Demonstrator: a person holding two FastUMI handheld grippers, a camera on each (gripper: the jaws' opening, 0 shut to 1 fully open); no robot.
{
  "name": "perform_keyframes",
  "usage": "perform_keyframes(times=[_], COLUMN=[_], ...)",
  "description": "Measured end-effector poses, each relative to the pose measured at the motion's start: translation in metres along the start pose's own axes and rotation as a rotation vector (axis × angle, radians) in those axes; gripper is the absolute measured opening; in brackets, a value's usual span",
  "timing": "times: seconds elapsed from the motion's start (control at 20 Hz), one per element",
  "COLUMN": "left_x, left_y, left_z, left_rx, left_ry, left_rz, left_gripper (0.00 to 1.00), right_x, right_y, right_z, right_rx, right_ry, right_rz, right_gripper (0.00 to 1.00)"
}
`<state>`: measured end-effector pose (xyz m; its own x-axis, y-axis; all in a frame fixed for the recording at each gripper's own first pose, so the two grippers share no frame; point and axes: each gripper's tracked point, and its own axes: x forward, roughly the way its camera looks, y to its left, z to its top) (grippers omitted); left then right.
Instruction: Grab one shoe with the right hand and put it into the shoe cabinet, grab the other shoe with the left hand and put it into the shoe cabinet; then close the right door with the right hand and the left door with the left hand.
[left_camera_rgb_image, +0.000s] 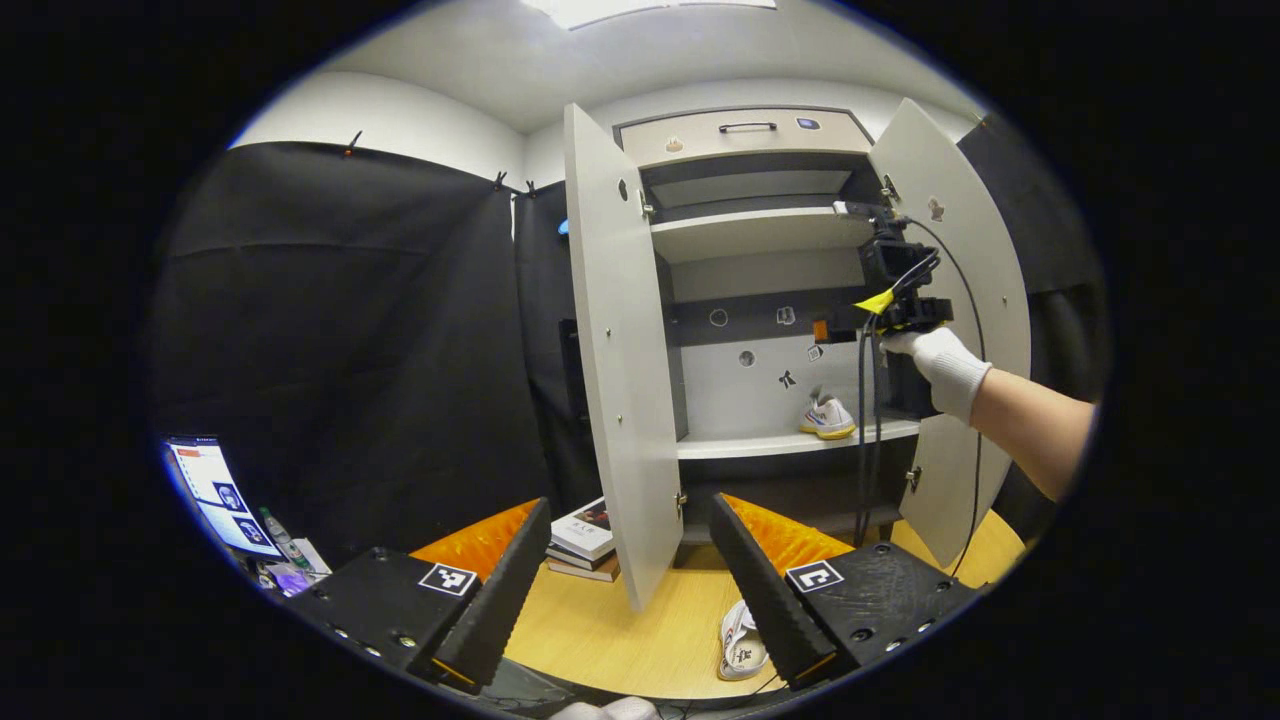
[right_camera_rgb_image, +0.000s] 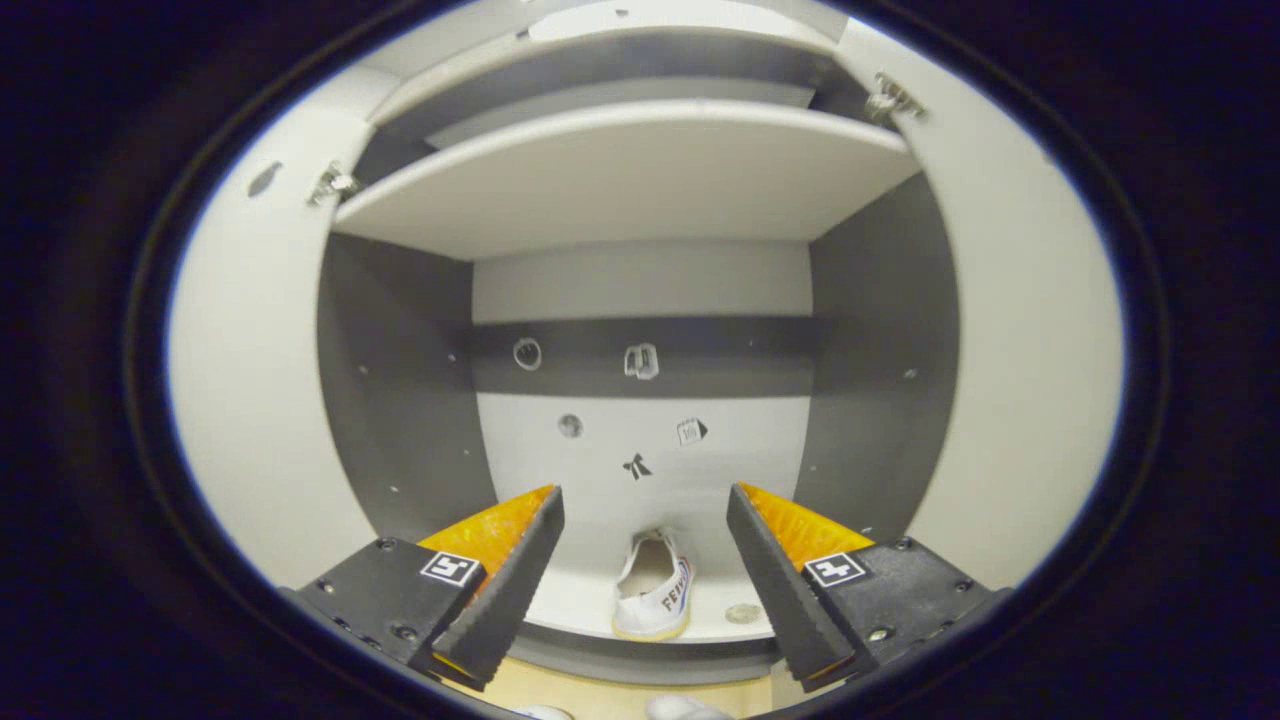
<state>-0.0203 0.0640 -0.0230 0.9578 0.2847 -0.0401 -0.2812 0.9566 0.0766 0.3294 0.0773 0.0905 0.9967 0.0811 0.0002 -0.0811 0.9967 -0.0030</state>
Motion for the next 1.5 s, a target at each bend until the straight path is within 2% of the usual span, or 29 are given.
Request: perform_keyframes(times=[0.15,0.3,0.5,0.55,0.6,0.8,0.9,1.05,1.1,1.15,1.25,1.45,1.5], left_x=[0.001,0.005,0.006,0.006,0.006,0.005,0.006,0.017,0.018,0.020,0.022,0.036,0.041], left_y=[0.000,-0.004,-0.020,-0.025,-0.031,-0.050,-0.061,-0.069,-0.076,-0.083,-0.093,-0.111,-0.115], left_z=[0.004,0.007,0.004,0.001,-0.002,-0.021,-0.048,-0.096,-0.125,-0.152,-0.204,-0.283,-0.300], left_rx=[-0.001,0.007,0.020,0.022,0.022,0.019,0.031,0.061,0.059,0.057,0.067,0.109,0.124], left_ry=[-0.019,-0.043,-0.053,-0.049,-0.043,-0.030,0.009,0.048,0.099,0.149,0.249,0.368,0.389], left_rz=[-0.038,-0.082,-0.156,-0.174,-0.194,-0.249,-0.277,-0.276,-0.292,-0.309,-0.331,-0.369,-0.380], left_gripper=[0.96,0.96,0.97,1.00,0.96,0.96,0.96,0.96,0.96,0.96,0.96,0.97,0.97], right_x=[-0.064,-0.126,-0.200,-0.214,-0.230,-0.277,-0.293,-0.306,-0.311,-0.314,-0.318,-0.327,-0.328], right_y=[-0.004,-0.014,-0.036,-0.043,-0.052,-0.081,-0.093,-0.101,-0.103,-0.104,-0.107,-0.109,-0.109], right_z=[0.012,0.003,-0.033,-0.047,-0.061,-0.101,-0.105,-0.106,-0.107,-0.107,-0.112,-0.121,-0.123], right_rx=[0.026,0.018,0.029,0.041,0.051,0.063,0.063,0.052,0.040,0.029,0.009,-0.016,-0.019], right_ry=[-0.055,-0.082,-0.072,-0.061,-0.045,0.000,0.010,0.022,0.028,0.035,0.060,0.102,0.115], right_rz=[0.017,0.016,-0.019,-0.028,-0.052,-0.118,-0.154,-0.183,-0.190,-0.198,-0.209,-0.232,-0.236], right_gripper=[1.00,1.00,1.00,1.00,1.00,1.00,1.00,0.96,1.00,0.96,1.00,1.00,0.97])
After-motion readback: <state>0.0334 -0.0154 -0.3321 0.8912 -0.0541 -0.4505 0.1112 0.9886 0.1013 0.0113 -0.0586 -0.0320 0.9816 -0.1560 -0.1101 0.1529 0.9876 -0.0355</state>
